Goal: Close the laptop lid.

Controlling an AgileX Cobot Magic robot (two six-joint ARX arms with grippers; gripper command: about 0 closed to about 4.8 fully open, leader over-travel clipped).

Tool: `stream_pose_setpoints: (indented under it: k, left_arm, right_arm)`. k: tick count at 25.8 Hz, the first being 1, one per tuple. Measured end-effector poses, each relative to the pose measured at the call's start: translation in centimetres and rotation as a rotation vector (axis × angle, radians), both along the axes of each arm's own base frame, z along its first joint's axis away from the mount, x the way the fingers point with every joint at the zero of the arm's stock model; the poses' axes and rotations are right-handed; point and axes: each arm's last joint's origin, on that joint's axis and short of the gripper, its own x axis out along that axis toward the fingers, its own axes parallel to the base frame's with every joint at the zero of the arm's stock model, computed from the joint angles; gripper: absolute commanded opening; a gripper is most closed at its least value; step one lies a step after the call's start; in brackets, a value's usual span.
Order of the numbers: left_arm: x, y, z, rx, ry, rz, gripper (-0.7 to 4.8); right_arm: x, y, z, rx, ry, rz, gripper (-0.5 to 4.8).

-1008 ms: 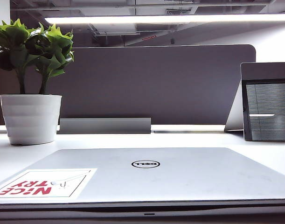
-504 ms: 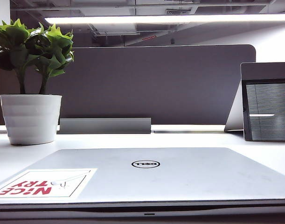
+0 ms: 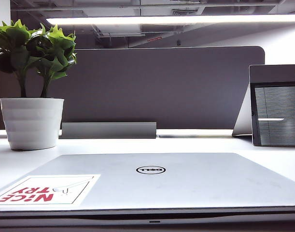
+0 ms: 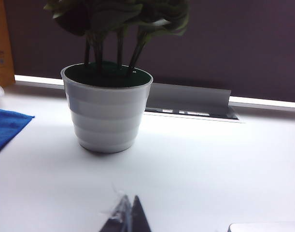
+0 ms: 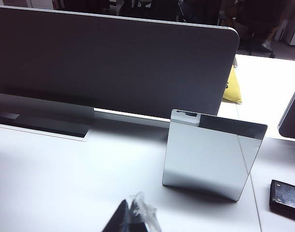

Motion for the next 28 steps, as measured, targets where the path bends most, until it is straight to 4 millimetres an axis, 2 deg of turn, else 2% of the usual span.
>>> stream_pose_setpoints:
  k: [28]
  left_arm:
    - [0.0, 0.0, 0.0, 0.034, -0.002, 0.002, -0.05]
  right_arm:
    - [0.0, 0.0, 0.0, 0.0, 0.0, 0.0, -0.04]
